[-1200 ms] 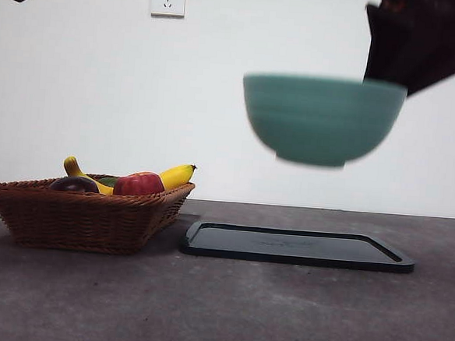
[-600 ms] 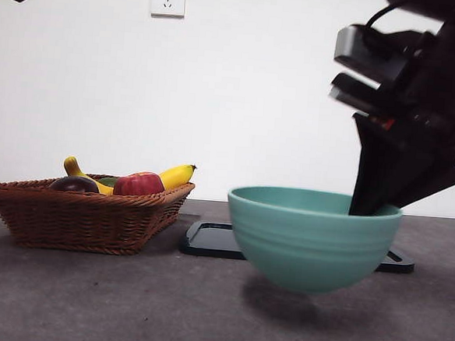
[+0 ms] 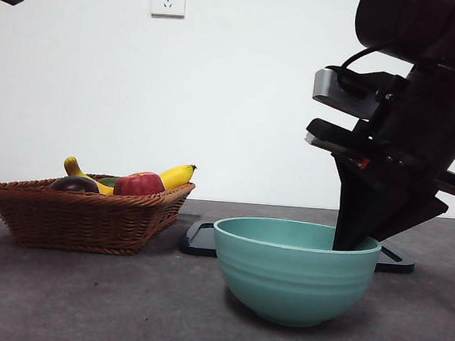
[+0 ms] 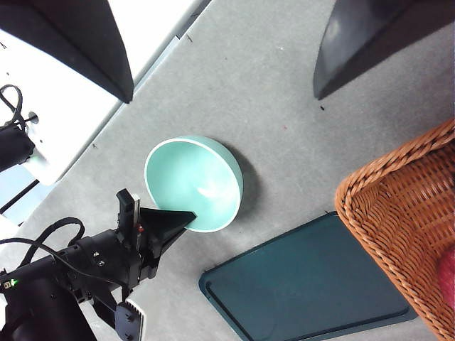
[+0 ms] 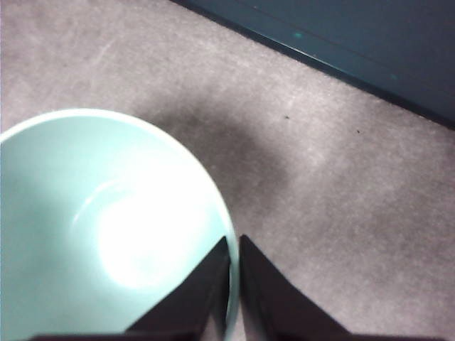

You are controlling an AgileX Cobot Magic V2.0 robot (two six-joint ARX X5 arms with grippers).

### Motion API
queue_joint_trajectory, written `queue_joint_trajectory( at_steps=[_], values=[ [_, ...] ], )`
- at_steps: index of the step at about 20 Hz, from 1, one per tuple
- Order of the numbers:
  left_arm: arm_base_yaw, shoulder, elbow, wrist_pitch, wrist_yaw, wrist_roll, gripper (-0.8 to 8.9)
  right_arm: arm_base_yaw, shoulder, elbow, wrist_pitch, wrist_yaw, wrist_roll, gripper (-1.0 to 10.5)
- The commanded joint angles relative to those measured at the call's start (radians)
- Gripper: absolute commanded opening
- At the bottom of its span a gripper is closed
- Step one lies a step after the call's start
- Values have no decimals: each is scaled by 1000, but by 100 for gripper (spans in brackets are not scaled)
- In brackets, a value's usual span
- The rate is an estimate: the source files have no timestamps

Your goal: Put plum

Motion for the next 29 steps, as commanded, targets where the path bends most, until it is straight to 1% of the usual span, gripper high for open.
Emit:
queue_joint_trajectory(
  at_steps=[1, 3, 4, 5, 9, 13, 16, 21, 26, 29],
  values=[
    [-5, 6, 23, 8, 5, 10, 402, 10, 16, 6, 5, 1, 35, 65],
    [-5, 6, 23, 8, 5, 10, 403, 10, 15, 7, 5, 1, 40, 203],
    [-5, 6, 23, 8, 5, 10, 402, 10, 11, 8, 5, 1, 45, 256],
    [-5, 6, 23, 8, 5, 10, 402, 9, 3, 9, 5, 2, 51, 279],
    [-5, 6, 23, 8, 5, 10, 402, 9, -88, 32, -15, 21, 58, 279],
    [-5, 6, 23, 8, 5, 10, 402, 9, -244, 74, -97, 21, 57, 279],
    [-5, 6, 23, 8, 5, 10, 402, 9, -377, 81, -153, -43, 57, 278],
    [-5, 6, 23, 5, 5, 9, 402, 9, -562, 81, -309, -109, 56, 278],
    [-5, 6, 23, 3, 5, 9, 403, 9, -676, 81, -469, -143, 51, 278],
    [-5, 6, 23, 2, 5, 9, 403, 9, -720, 81, -515, -143, 49, 278]
  ],
)
